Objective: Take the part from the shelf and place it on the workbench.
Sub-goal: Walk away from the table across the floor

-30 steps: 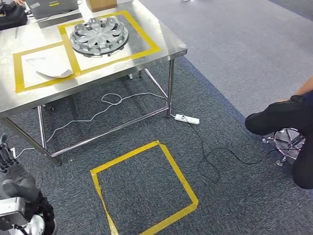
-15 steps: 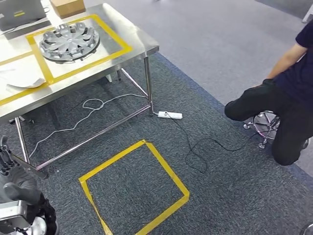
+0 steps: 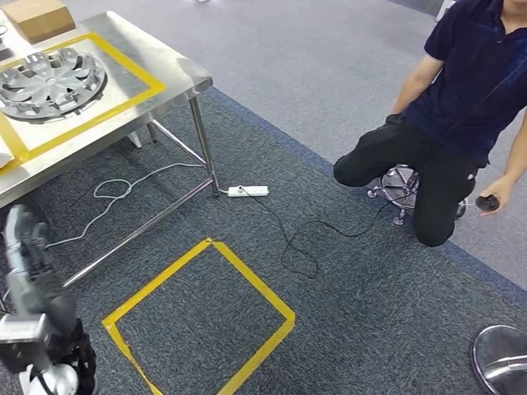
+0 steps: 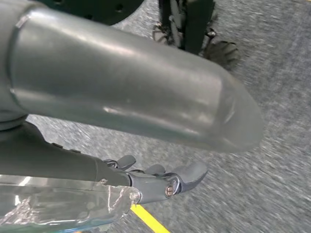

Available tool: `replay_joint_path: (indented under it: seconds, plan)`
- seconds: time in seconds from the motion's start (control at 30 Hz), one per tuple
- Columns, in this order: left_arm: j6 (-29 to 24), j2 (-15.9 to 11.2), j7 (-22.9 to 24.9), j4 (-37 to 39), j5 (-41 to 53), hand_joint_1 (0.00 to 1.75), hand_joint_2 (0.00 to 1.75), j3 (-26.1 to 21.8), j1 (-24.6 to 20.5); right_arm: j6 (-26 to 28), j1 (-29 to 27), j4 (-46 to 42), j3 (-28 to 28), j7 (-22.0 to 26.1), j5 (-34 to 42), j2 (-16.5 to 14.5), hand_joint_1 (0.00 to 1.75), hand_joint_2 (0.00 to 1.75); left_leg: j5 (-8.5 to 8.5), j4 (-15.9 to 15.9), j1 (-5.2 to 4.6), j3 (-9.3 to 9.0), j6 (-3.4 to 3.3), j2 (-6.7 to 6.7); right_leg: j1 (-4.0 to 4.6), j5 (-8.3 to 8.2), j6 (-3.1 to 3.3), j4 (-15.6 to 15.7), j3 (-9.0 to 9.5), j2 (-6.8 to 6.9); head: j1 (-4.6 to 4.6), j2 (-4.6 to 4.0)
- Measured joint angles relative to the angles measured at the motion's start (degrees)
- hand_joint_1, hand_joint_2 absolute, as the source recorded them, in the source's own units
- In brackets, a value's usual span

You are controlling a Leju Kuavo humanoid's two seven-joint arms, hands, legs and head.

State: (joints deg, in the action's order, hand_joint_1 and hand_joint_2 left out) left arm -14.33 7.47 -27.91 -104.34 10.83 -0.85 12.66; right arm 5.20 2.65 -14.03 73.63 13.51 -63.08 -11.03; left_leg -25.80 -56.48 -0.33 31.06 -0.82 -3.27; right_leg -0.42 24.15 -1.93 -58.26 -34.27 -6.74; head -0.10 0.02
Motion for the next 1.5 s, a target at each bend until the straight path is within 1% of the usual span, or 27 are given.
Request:
replay_joint_path:
  seconds: [0.03,0.1,0.17,0.2,0.23,0.27,0.3,0.37,0.43,0.47,0.53,0.6,0.67,0.73,0.77,0.8,0.87,0.93,1.0,1.07,1.13,1.2,1.27,1.3,1.33,1.43,1.5]
  plan:
    - [3.35,-0.34,3.11,2.47,0.35,0.00,0.00,-0.02,-0.61,-0.31,-0.12,-0.08,0.08,-0.13,0.02,0.00,0.00,0.00,0.22,0.28,0.08,-0.04,0.08,0.48,-0.11,-0.14,-0.33,0.06,-0.27,-0.25,0.00,0.00]
    - [7.80,-0.73,7.23,8.85,1.22,0.00,0.00,-0.32,-1.85,-0.90,-0.27,-0.28,0.27,-0.28,-0.04,0.03,0.00,0.00,0.67,0.94,0.35,-0.24,-0.21,1.64,0.08,0.91,-0.92,-1.35,-1.36,1.47,0.23,0.00]
    - [9.38,-0.77,8.72,15.03,1.39,0.00,0.00,-1.07,-2.73,-1.27,-0.17,-0.41,0.37,-0.44,-0.17,0.04,0.00,0.00,0.81,1.21,0.45,-0.31,-0.44,3.16,0.29,4.42,-1.44,-7.10,-4.26,4.67,0.61,0.00]
    - [9.64,-0.80,8.97,17.55,1.39,0.00,0.00,-1.50,-3.03,-1.39,-0.12,-0.46,0.38,-0.52,-0.21,0.03,0.00,0.00,0.78,1.19,0.43,-0.27,-0.50,4.01,0.25,6.36,-1.69,-10.97,-6.13,5.68,0.72,0.00]
    - [9.80,-0.86,9.10,19.75,1.39,0.00,0.00,-1.87,-3.30,-1.45,-0.14,-0.53,0.39,-0.57,-0.23,0.04,0.00,0.00,0.75,1.18,0.41,-0.26,-0.49,4.79,0.18,7.53,-1.90,-14.03,-7.54,6.16,0.72,0.00]
    - [9.87,-0.90,9.38,21.54,1.49,0.00,0.00,-2.15,-3.60,-1.45,-0.24,-0.62,0.42,-0.61,-0.25,0.04,0.00,0.00,0.70,1.17,0.42,-0.26,-0.45,5.52,0.09,7.68,-2.07,-15.39,-8.05,6.43,0.73,0.00]
    - [9.80,-0.89,10.02,23.12,1.76,0.00,0.00,-2.40,-3.94,-1.45,-0.36,-0.74,0.45,-0.64,-0.32,0.07,0.00,0.00,0.64,1.16,0.44,-0.31,-0.36,6.17,-0.01,6.72,-2.20,-14.38,-7.32,6.66,0.74,0.00]
    - [9.00,-0.74,11.83,26.18,2.52,0.00,0.00,-3.23,-4.82,-1.43,-0.48,-0.94,0.51,-0.69,-0.59,0.12,0.00,0.00,0.36,1.06,0.46,-0.59,0.09,7.30,-0.19,3.33,-2.42,-7.13,-3.11,8.07,0.75,0.00]
    - [6.96,-0.61,13.10,30.40,3.54,0.00,0.00,-5.02,-6.21,-1.44,-0.33,-1.04,0.54,-0.79,-1.03,0.04,0.00,0.00,-0.04,0.76,0.18,-0.80,0.77,8.11,-0.29,1.29,-2.01,-1.16,0.49,9.57,0.67,0.00]
    - [5.59,-0.61,13.50,33.37,4.09,0.00,0.00,-6.34,-7.18,-1.44,-0.23,-1.06,0.54,-0.91,-1.27,-0.02,0.00,0.00,-0.11,0.67,0.00,-0.88,1.06,8.42,-0.27,1.10,-1.58,-0.16,1.08,9.85,0.54,0.00]
    - [2.88,-0.77,14.15,40.88,4.90,0.00,0.00,-9.42,-9.42,-1.43,-0.12,-1.05,0.54,-1.31,-1.79,-0.05,0.00,0.00,-0.11,0.66,-0.01,-1.01,1.49,9.11,-0.15,0.97,-0.49,-0.30,0.90,8.79,0.30,0.00]
    - [1.29,-1.29,13.99,49.24,5.07,0.00,0.00,-12.91,-11.36,-1.40,-0.05,-1.05,0.54,-1.66,-2.26,-0.03,0.00,0.00,-1.20,-0.32,0.30,-0.72,2.09,7.99,-0.16,0.81,0.33,-0.30,0.68,7.74,0.23,0.00]
    - [0.84,-2.19,13.65,57.26,5.05,0.00,0.00,-16.52,-12.52,-1.35,0.16,-1.05,0.52,-1.81,-2.64,0.01,0.00,0.00,-4.54,-5.64,0.51,1.68,2.56,5.39,-0.25,0.60,0.99,-0.24,0.47,6.49,0.09,0.00]
    - [0.22,-3.19,14.56,64.81,4.99,0.00,0.00,-20.01,-12.97,-1.33,0.31,-1.05,0.48,-1.93,-3.02,0.06,0.00,0.00,-7.72,-13.34,0.51,5.52,2.56,4.12,-0.18,0.50,1.29,-0.24,0.25,4.94,-0.03,0.00]
    - [-0.38,-3.64,15.52,68.22,4.99,0.00,0.00,-21.58,-13.00,-1.33,0.26,-1.05,0.45,-2.01,-3.21,0.08,0.00,0.00,-7.96,-15.41,0.49,6.73,2.41,3.94,-0.12,0.48,1.33,-0.24,0.19,4.14,-0.07,0.00]
    - [-1.12,-3.98,16.82,71.37,5.21,0.00,0.00,-22.97,-12.99,-1.33,0.20,-1.05,0.40,-2.09,-3.40,0.10,0.00,0.00,-7.07,-15.44,0.45,6.99,2.18,3.79,-0.08,0.45,1.34,-0.24,0.18,3.35,-0.10,0.00]
    - [-2.58,-4.44,20.26,76.44,6.43,0.00,0.00,-24.78,-12.91,-1.38,0.14,-1.05,0.29,-2.25,-3.70,0.12,0.00,0.00,-3.12,-9.92,0.36,4.73,1.52,2.82,-0.06,0.37,1.25,-0.24,0.20,1.93,-0.10,0.00]
    - [-3.24,-4.60,24.43,80.38,8.22,0.00,0.00,-25.45,-12.85,-1.44,0.27,-1.03,0.20,-2.30,-3.81,0.12,0.00,0.00,-0.24,-3.10,0.36,1.72,0.95,0.54,0.03,0.30,0.87,-0.40,-0.02,0.80,-0.06,0.00]
    - [-3.39,-4.39,27.89,83.48,9.31,0.00,0.00,-25.76,-12.76,-1.48,0.34,-1.01,0.18,-2.25,-3.69,0.12,0.00,0.00,0.13,-0.37,0.30,0.62,0.85,-0.62,-0.04,0.17,0.24,-0.44,-0.44,-0.08,-0.02,0.00]
    - [-3.82,-3.64,30.51,85.55,9.57,0.00,0.00,-26.13,-12.73,-1.46,0.18,-1.01,0.19,-2.22,-3.52,0.14,0.00,0.00,0.27,0.09,0.35,0.47,0.57,0.28,-0.18,0.09,-0.51,-0.39,-0.93,-0.36,-0.02,0.00]
    - [-4.32,-2.77,32.67,86.95,9.54,0.00,0.00,-26.55,-12.76,-1.40,0.18,-0.99,0.20,-2.25,-3.41,0.17,0.00,0.00,0.51,0.49,0.51,0.28,-0.10,1.49,0.02,1.76,-1.20,-2.70,-2.25,2.07,0.37,0.00]
    - [-4.16,-2.13,34.05,88.02,9.37,0.00,0.00,-27.06,-12.71,-1.38,0.55,-0.93,0.20,-2.23,-3.32,0.16,0.00,0.00,0.47,0.54,0.41,0.22,-0.55,2.92,0.11,5.65,-1.71,-9.42,-5.36,5.20,0.78,0.00]
    - [-3.58,-1.57,34.79,88.77,9.18,0.00,0.00,-27.50,-12.67,-1.34,0.84,-0.85,0.19,-2.20,-3.25,0.13,0.00,0.00,0.39,0.51,0.27,0.21,-0.68,4.48,0.01,8.21,-2.05,-15.73,-8.16,6.22,0.82,0.00]
    - [-3.38,-1.34,34.97,89.00,9.13,0.00,0.00,-27.62,-12.71,-1.29,0.88,-0.83,0.20,-2.21,-3.23,0.12,0.00,0.00,0.35,0.50,0.25,0.18,-0.67,5.15,-0.02,7.97,-2.14,-16.20,-8.16,6.42,0.83,0.00]
    - [-3.25,-1.17,35.09,89.20,9.12,0.00,0.00,-27.70,-12.80,-1.24,0.88,-0.81,0.21,-2.21,-3.22,0.12,0.00,0.00,0.29,0.49,0.25,0.10,-0.61,5.76,-0.03,6.72,-2.16,-14.28,-6.90,6.70,0.84,0.00]
    - [-2.47,-0.86,35.03,89.50,9.07,0.00,0.00,-27.98,-12.98,-1.18,1.12,-0.79,0.21,-2.15,-3.18,0.10,0.00,0.00,-0.16,0.33,-0.06,-0.39,0.03,7.33,0.06,2.40,-1.71,-2.82,-0.04,9.35,0.81,0.00]
    - [-0.14,-0.83,34.22,89.62,8.86,0.00,0.00,-28.14,-13.08,-1.19,1.35,-0.74,0.21,-1.98,-3.11,0.08,0.00,0.00,-0.33,0.19,-0.37,-0.63,0.58,8.14,0.18,1.84,-0.92,-0.28,1.46,9.90,0.60,0.00]
